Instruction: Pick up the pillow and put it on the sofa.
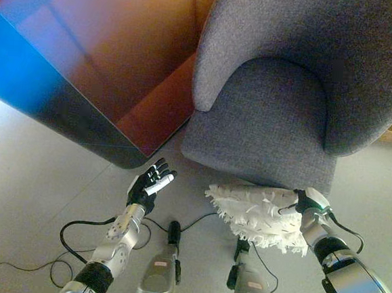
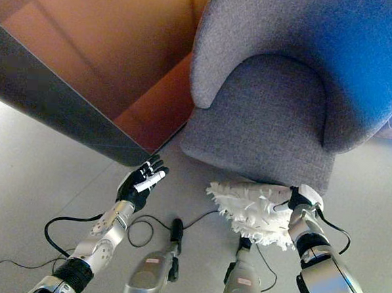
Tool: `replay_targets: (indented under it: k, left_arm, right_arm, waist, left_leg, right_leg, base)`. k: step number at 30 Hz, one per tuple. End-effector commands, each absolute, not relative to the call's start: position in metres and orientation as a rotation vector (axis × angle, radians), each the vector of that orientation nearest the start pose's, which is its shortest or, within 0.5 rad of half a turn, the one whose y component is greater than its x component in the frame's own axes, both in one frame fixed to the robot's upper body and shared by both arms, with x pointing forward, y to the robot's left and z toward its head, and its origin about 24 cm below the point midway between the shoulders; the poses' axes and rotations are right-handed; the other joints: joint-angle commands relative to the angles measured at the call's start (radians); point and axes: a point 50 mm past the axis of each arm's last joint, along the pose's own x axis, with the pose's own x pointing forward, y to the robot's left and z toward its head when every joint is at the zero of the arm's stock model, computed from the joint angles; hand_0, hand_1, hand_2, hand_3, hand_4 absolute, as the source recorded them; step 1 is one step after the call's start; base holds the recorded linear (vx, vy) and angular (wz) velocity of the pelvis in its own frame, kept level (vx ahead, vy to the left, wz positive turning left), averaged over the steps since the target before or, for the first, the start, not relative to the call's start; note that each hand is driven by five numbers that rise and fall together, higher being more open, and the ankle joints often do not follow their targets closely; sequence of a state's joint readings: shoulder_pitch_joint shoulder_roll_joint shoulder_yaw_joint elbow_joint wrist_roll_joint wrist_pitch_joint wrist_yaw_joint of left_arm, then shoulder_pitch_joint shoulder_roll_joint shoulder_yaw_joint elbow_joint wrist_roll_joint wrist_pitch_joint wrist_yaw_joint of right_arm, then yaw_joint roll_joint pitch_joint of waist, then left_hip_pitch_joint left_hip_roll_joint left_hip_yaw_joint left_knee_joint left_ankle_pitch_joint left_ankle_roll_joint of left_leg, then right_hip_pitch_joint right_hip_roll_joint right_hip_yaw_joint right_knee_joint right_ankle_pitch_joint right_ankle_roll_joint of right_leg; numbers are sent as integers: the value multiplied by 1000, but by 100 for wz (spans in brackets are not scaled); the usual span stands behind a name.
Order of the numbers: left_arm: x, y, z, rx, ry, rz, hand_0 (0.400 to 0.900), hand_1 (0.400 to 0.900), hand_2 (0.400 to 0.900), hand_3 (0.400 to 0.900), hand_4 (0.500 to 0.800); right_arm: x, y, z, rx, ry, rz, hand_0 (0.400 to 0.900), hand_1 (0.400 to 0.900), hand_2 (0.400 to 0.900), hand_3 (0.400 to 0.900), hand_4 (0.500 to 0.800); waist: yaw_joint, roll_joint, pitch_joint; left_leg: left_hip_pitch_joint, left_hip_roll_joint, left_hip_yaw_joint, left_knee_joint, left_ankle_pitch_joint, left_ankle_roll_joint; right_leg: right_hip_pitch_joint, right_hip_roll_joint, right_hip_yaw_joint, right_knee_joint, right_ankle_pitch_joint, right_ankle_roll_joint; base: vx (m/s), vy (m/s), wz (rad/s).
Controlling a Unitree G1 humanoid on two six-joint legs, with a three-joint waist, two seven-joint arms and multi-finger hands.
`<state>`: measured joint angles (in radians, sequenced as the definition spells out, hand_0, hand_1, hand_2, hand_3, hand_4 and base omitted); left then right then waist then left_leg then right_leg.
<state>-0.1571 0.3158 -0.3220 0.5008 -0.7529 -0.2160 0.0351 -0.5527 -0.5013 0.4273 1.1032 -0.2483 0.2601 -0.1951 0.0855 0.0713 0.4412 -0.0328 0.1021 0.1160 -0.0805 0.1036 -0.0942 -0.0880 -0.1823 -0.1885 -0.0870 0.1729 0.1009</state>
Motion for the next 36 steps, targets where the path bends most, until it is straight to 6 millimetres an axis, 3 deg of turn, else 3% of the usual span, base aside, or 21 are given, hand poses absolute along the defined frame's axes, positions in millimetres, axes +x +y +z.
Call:
replay_targets:
  k: [1,28,36]
  left_arm:
    - [285,166,22,-326,33,-107,900,900,900,900,800]
    - [300,158,54,-353,-99,-125,900,900,900,900,800]
    - [301,154,59,-352,-126,-140,900,900,900,900,800]
  right_arm:
    - [322,-315,26,-1247,654,-297,900,900,900,900,800]
    - [351,-319,78,-1261,543,-385,900,900,900,900,800]
    - [353,-319,79,-1263,582,-359,900,900,900,900,800]
  waist:
    - [23,-29,-18]
    - [32,-1,79]
    - [35,3,79]
  left_leg:
    - [-14,-3,-65,60,-61,-11]
    - [-106,-18,-73,65,-48,-7]
    - [-137,-24,-72,66,-43,-5]
  right_leg:
    - [-13,-93,21,65,-10,102]
    - [-113,-96,17,67,17,104]
    - [-147,-98,14,71,25,103]
  base:
    - [0,0,0]
    - [-32,0,-1]
    - [-4,-1,0]
